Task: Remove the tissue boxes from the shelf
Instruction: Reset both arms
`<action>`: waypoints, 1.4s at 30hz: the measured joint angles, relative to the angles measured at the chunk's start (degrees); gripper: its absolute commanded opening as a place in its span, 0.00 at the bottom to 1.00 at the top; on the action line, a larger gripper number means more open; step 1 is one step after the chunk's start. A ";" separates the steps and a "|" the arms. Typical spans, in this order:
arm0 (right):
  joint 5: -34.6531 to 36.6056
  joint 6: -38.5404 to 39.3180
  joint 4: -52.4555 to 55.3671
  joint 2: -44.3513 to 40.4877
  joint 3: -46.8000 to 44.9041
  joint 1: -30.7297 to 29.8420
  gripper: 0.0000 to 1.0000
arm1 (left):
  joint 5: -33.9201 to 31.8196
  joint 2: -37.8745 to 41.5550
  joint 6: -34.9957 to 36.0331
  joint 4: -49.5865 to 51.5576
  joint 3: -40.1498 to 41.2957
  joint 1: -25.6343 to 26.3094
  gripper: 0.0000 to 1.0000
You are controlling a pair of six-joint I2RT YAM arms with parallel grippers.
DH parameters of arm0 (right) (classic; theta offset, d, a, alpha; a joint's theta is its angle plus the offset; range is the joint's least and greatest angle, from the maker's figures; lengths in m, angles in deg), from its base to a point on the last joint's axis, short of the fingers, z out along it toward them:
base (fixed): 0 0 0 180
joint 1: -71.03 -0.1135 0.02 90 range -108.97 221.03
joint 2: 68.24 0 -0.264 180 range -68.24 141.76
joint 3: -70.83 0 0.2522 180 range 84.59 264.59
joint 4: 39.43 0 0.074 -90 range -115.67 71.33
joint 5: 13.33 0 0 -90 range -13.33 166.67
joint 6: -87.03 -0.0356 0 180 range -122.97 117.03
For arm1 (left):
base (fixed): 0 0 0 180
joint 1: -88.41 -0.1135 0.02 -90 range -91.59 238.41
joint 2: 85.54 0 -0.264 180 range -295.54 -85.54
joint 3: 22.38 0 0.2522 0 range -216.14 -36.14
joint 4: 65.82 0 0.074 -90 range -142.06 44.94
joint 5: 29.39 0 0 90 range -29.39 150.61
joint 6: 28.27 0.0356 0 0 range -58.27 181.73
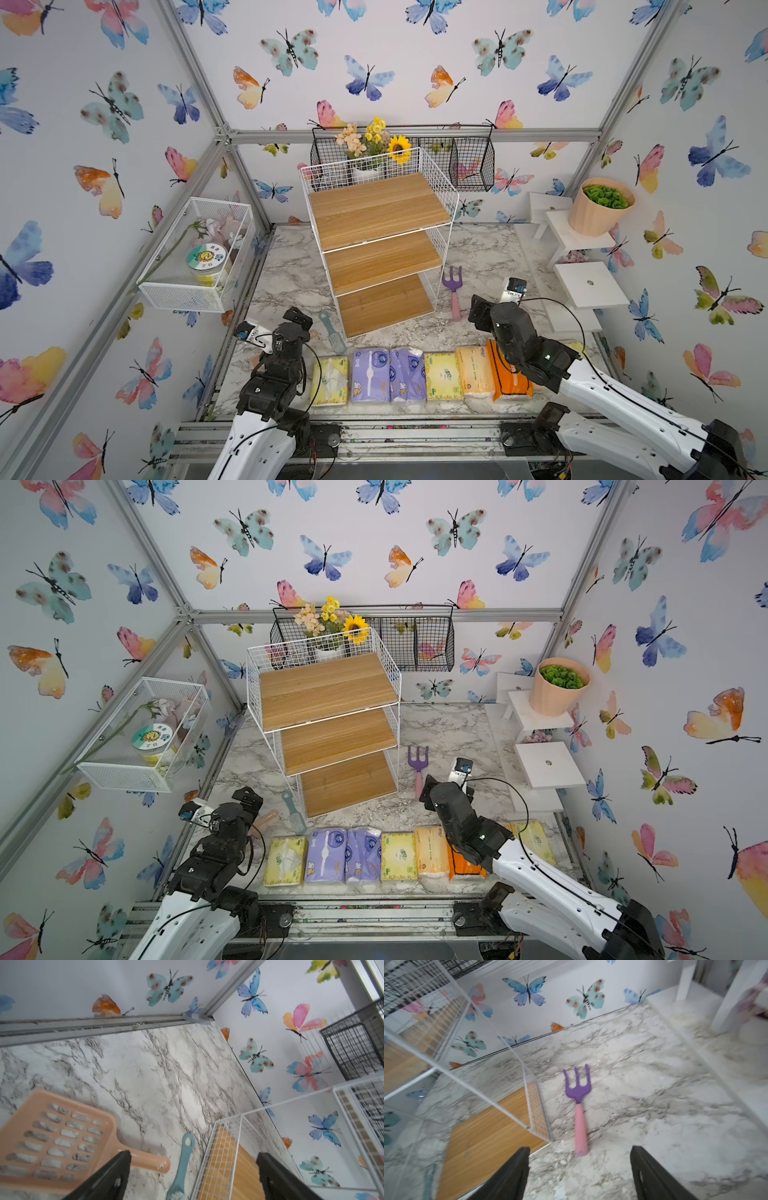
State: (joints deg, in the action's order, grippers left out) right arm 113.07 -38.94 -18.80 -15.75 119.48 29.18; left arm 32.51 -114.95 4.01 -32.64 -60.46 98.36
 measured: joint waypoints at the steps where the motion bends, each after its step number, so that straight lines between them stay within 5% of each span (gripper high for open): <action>1: 0.55 2.75 -1.99 0.11 -1.01 2.32 0.85 | 1.86 -1.38 1.49 -1.53 -0.07 -2.93 0.99; 4: 1.33 12.35 -11.17 1.70 -6.29 10.82 0.89 | 6.10 -5.95 6.62 -5.81 -0.48 -7.87 0.99; 9: -0.02 27.17 -30.84 8.85 -17.62 20.44 0.95 | 6.08 -14.75 17.09 -13.38 -1.42 -8.79 0.99; 22: -20.94 35.54 -73.37 37.33 -22.27 34.64 0.94 | 9.75 -26.93 43.04 -38.99 4.66 -11.37 0.99; 36: -25.20 32.76 -78.86 37.77 -23.58 37.90 0.98 | 22.62 -38.38 51.34 -65.92 15.37 -14.29 0.99; 42: -25.40 32.50 -78.58 37.77 -23.41 37.90 1.00 | 25.73 -50.73 53.20 -81.18 16.68 -11.82 0.98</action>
State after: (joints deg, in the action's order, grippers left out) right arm 87.68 -6.44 -97.37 22.02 96.08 67.08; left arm 58.23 -165.68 57.21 -113.81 -43.78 86.54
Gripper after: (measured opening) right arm 0.997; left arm 0.986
